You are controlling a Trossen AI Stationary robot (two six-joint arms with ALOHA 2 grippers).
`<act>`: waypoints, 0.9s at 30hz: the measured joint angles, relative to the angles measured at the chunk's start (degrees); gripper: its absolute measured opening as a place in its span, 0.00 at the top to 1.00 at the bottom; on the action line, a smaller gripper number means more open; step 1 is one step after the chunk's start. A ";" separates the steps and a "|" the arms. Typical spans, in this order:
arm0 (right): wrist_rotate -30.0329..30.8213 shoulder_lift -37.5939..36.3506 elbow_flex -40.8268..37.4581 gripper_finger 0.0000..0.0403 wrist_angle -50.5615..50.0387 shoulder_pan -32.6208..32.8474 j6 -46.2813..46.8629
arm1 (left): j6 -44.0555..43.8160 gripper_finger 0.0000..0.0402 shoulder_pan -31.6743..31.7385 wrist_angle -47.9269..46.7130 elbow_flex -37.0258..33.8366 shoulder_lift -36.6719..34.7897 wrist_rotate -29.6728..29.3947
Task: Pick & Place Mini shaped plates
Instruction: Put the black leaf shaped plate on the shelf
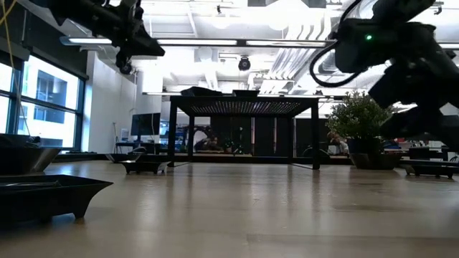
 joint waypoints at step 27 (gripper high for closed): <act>10.71 -0.61 0.74 0.70 2.46 2.04 -1.42 | 0.81 1.00 0.02 -0.62 0.00 0.02 -0.25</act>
